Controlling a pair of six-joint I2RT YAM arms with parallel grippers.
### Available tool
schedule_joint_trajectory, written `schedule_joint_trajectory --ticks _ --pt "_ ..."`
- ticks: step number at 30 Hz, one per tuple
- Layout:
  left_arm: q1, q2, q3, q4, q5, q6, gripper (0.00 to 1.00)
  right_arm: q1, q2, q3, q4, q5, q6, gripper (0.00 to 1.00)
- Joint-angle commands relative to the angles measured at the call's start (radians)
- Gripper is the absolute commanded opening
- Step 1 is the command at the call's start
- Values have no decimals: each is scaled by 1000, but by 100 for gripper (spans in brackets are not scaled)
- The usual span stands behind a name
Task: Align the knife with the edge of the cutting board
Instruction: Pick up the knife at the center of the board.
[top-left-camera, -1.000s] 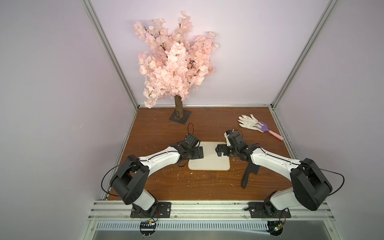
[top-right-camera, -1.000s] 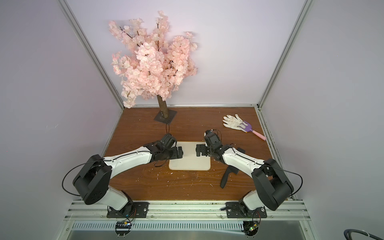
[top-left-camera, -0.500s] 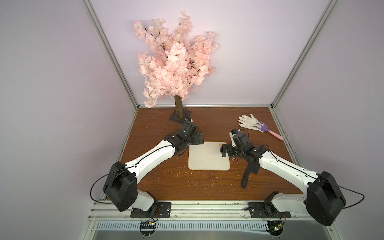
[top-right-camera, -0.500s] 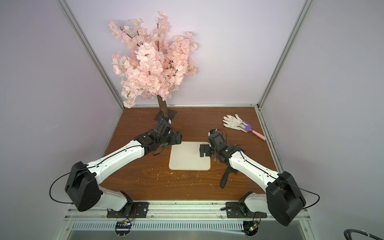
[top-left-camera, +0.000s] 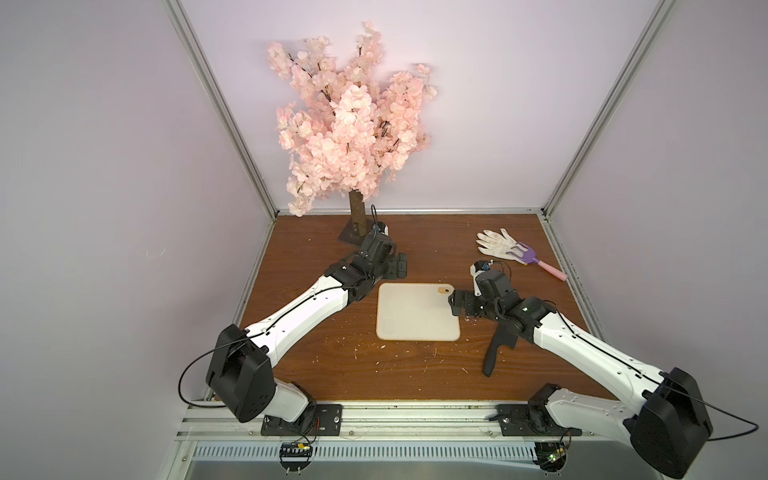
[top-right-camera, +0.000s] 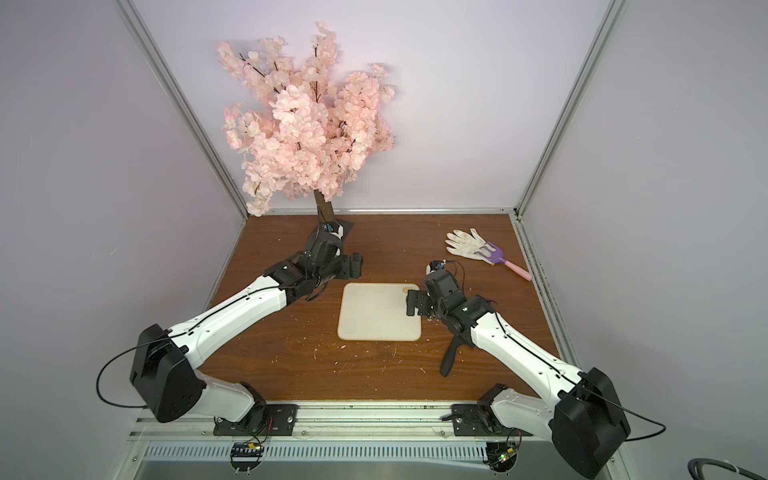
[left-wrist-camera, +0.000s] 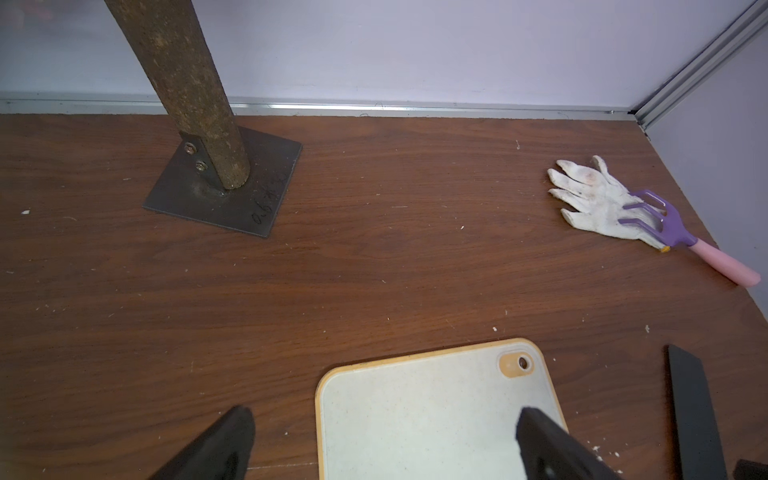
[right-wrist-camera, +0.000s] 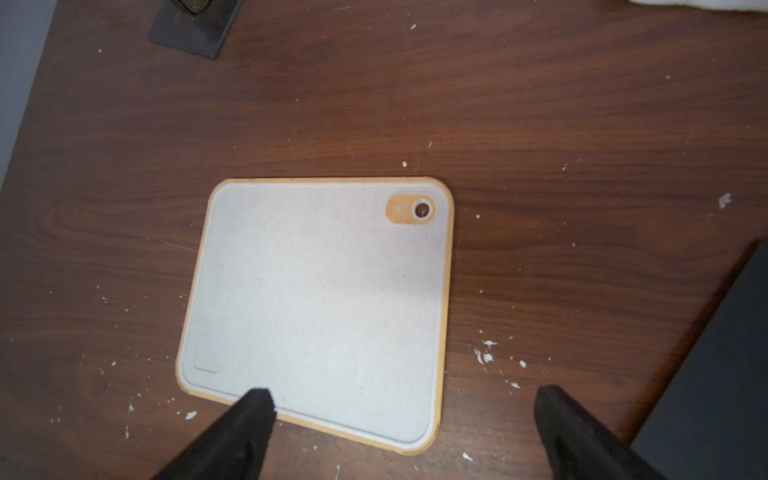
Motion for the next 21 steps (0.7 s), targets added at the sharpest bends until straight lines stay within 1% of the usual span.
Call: schedule_joint_trajectory --ticks 1,5,8,11,15,21 --pt "35 -64 -60 109 30 29 99 -2 -52 -19 -48 34 48 99" --pt "87 -150 -140 192 78 23 99 -2 -90 -33 -82 49 86 99" --pt "104 -202 -201 230 39 43 100 -2 -130 -43 -123 84 120 100" --pt "124 -219 -199 225 23 55 100 -2 -171 -63 -164 118 157 99" --pt "160 -226 -206 233 48 28 100 -1 -237 -102 -213 156 208 99" --pt "168 -229 -211 234 63 9 99 -2 -341 -160 -277 209 288 99"
